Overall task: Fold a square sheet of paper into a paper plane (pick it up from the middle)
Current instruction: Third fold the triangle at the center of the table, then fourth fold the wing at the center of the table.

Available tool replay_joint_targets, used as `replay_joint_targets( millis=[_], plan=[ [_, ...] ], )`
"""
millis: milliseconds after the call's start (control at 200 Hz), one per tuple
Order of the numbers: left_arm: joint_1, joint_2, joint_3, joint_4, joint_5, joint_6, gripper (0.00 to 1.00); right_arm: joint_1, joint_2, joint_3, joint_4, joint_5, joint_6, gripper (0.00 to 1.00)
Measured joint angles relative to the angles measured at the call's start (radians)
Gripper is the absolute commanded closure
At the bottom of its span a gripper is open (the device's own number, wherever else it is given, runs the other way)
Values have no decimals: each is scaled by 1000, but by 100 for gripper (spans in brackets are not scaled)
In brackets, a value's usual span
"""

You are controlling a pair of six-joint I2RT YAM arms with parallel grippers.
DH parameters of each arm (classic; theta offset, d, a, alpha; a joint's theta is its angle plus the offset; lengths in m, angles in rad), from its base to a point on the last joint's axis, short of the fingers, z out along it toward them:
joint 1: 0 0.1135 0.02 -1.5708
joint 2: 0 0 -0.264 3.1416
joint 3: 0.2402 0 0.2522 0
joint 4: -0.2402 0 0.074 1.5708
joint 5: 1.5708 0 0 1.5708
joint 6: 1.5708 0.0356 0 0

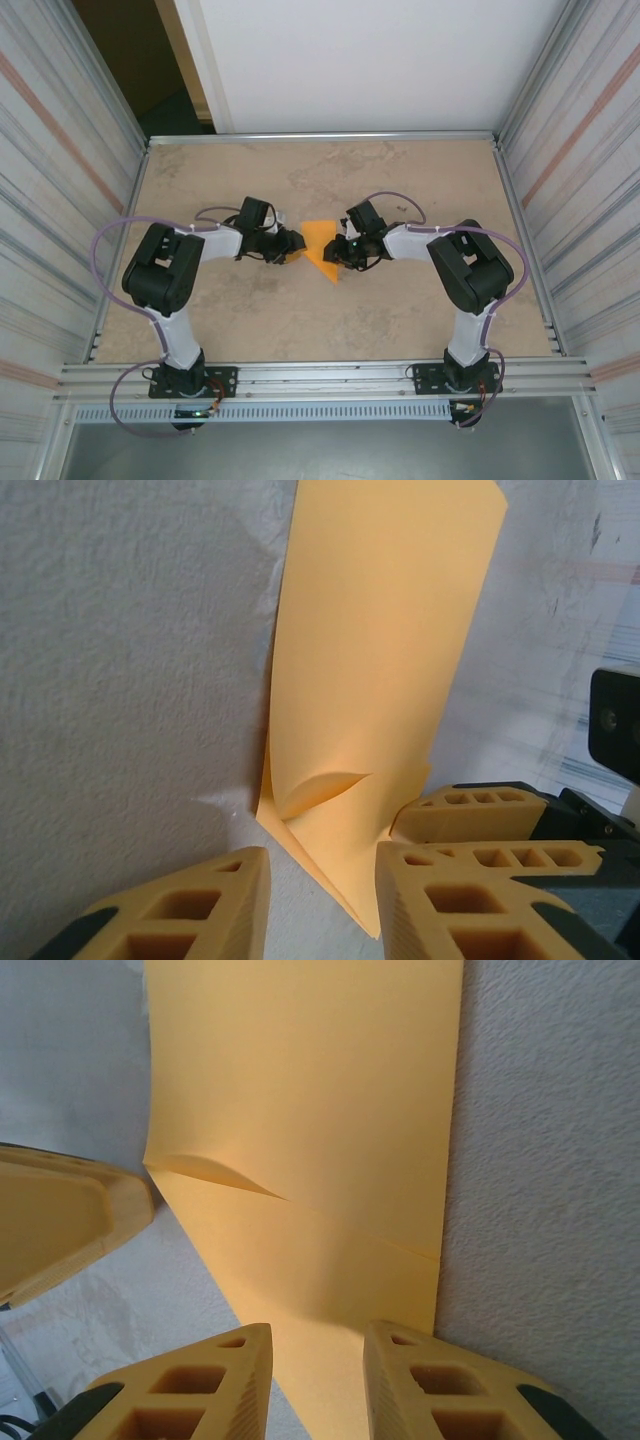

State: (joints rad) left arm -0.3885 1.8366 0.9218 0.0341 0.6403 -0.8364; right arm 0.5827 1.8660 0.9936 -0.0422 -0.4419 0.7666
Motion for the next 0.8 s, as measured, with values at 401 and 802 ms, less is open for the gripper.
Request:
replay_joint_targets(
  millis=[401, 802],
  plan=[
    [0, 37, 30, -6, 0, -13, 71, 0, 6, 6, -3, -2, 0, 71],
    [0, 71, 67, -4, 37, -18, 71, -1, 6, 6, -3, -2, 0, 71]
  ],
)
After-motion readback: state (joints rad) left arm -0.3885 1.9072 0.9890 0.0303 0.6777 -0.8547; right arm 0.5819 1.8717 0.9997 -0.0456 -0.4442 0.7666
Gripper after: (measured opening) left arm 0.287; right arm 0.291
